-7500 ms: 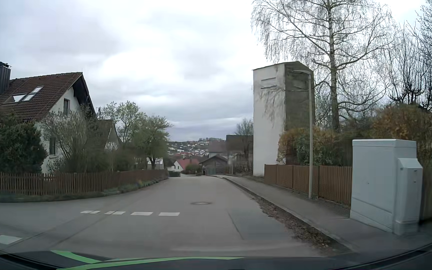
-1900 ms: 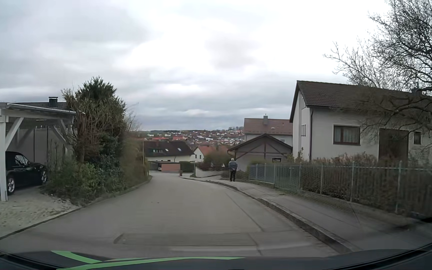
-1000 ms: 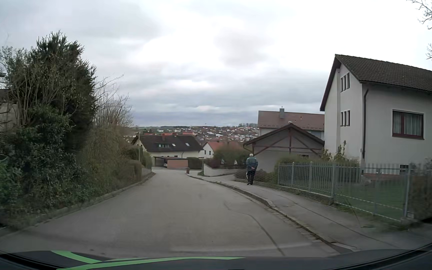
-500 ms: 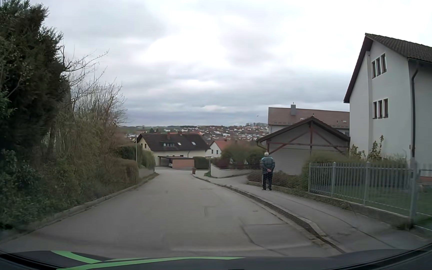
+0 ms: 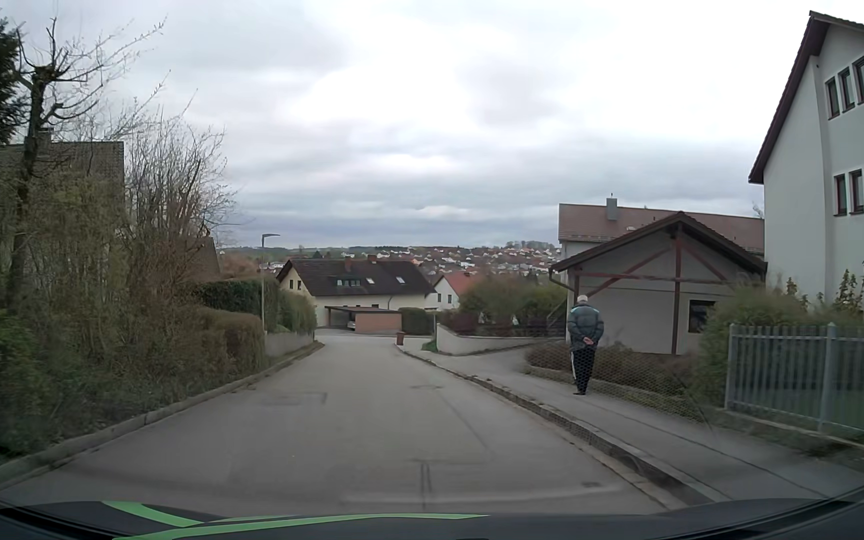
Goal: Follow the waypoints while adhering to traffic rules and regulations
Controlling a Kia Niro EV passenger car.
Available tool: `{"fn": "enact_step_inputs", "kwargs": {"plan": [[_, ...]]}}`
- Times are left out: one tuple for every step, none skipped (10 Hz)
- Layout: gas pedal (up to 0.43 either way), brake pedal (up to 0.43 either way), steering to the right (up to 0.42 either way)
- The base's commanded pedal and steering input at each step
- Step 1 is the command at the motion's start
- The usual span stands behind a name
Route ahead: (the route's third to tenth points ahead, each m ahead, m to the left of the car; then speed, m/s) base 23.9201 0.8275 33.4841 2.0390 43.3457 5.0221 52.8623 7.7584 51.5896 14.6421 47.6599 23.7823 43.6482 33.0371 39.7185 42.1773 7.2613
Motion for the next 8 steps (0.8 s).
{"fn": "enact_step_inputs", "kwargs": {"plan": [[0.0,0.146,-0.029],[0.0,0.152,-0.028],[0.0,0.159,-0.028],[0.0,0.152,-0.028],[0.0,0.159,-0.028],[0.0,0.165,-0.028],[0.0,0.171,-0.027],[0.0,0.171,-0.027]]}}
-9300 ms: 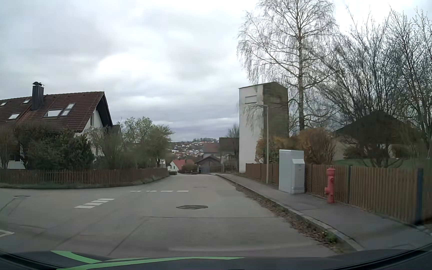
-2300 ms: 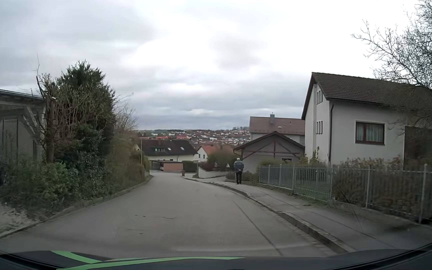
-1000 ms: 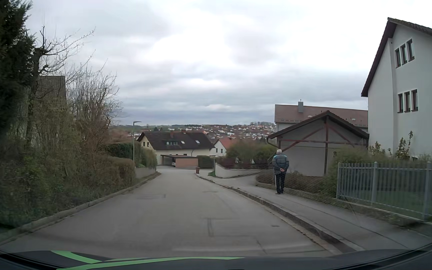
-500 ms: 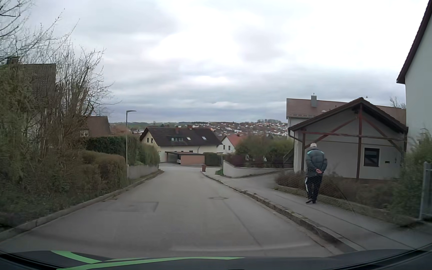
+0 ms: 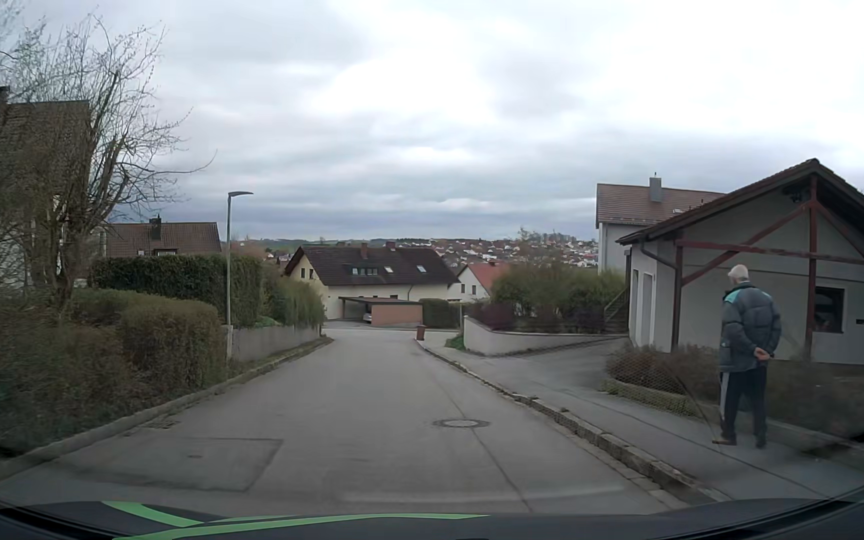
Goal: Follow the waypoints while adhering to traffic rules and regulations
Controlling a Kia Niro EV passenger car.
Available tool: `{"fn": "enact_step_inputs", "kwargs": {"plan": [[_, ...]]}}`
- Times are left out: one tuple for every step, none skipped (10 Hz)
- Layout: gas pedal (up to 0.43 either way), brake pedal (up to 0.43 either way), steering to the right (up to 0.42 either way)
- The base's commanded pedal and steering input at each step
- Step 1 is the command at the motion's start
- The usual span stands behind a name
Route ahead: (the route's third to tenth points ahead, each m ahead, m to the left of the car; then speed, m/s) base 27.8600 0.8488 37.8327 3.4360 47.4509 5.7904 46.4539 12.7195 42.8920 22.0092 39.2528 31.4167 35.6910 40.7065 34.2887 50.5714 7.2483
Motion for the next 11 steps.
{"fn": "enact_step_inputs", "kwargs": {"plan": [[0.0,0.171,-0.026],[0.0,0.171,-0.025],[0.0,0.171,-0.025],[0.0,0.171,-0.025],[0.0,0.171,-0.025],[0.0,0.177,-0.025],[0.0,0.177,-0.024],[0.0,0.177,-0.024],[0.0,0.183,-0.023],[0.0,0.177,-0.019],[0.0,0.183,-0.018]]}}
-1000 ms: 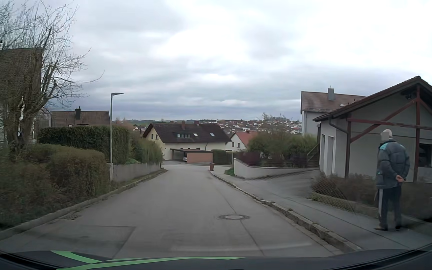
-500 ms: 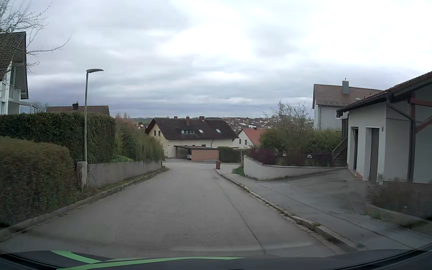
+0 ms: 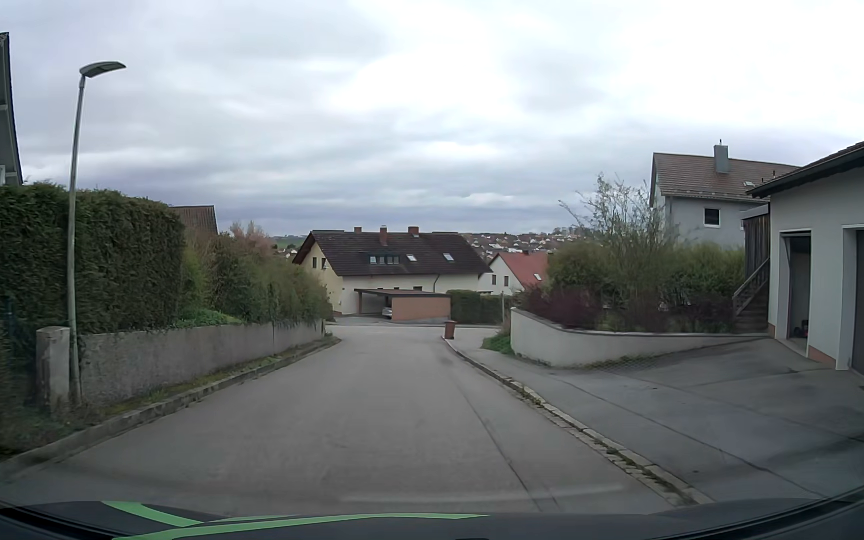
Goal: Follow the waypoints while adhering to traffic rules and regulations
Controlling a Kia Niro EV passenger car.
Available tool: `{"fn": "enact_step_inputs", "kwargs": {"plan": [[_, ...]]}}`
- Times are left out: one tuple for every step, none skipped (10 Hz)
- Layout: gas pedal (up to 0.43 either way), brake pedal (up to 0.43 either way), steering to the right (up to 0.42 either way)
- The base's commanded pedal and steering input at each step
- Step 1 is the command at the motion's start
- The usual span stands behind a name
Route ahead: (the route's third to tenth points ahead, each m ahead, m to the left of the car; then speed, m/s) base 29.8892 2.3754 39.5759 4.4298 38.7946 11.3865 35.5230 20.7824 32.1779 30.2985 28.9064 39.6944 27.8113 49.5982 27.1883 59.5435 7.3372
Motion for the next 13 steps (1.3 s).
{"fn": "enact_step_inputs", "kwargs": {"plan": [[0.0,0.183,-0.017],[0.0,0.183,-0.017],[0.0,0.183,-0.017],[0.0,0.183,-0.016],[0.0,0.189,-0.014],[0.0,0.189,-0.009],[0.0,0.195,-0.006],[0.0,0.195,-0.006],[0.0,0.201,-0.006],[0.0,0.201,-0.006],[0.0,0.207,-0.006],[0.0,0.207,-0.005],[0.0,0.207,-0.005]]}}
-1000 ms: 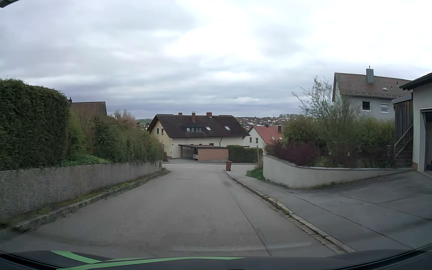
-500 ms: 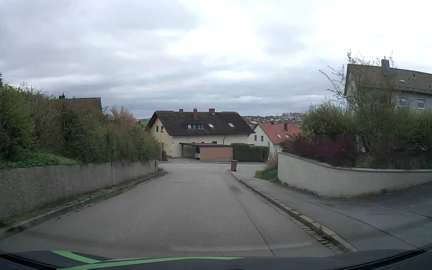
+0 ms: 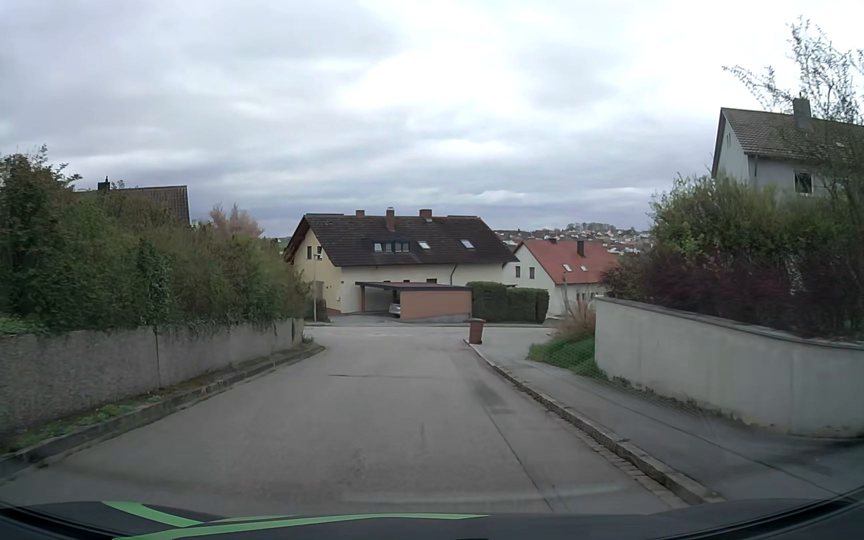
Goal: Follow the waypoints while adhering to traffic rules and regulations
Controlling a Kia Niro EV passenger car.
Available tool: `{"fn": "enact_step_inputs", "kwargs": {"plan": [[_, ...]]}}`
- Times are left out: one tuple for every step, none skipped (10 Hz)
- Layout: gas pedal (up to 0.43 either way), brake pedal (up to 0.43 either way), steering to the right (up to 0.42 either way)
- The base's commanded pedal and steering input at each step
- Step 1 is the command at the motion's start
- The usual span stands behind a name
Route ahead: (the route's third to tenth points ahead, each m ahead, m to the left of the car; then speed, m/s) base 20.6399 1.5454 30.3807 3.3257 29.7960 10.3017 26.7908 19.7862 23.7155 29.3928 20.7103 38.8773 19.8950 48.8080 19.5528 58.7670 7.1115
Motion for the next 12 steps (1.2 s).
{"fn": "enact_step_inputs", "kwargs": {"plan": [[0.0,0.207,-0.005],[0.0,0.213,-0.005],[0.0,0.213,-0.004],[0.0,0.213,-0.003],[0.0,0.22,-0.001],[0.0,0.22,-0.001],[0.0,0.226,-0.001],[0.0,0.226,-0.002],[0.0,0.232,-0.002],[0.0,0.232,-0.002],[0.0,0.232,-0.003],[0.0,0.238,-0.004]]}}
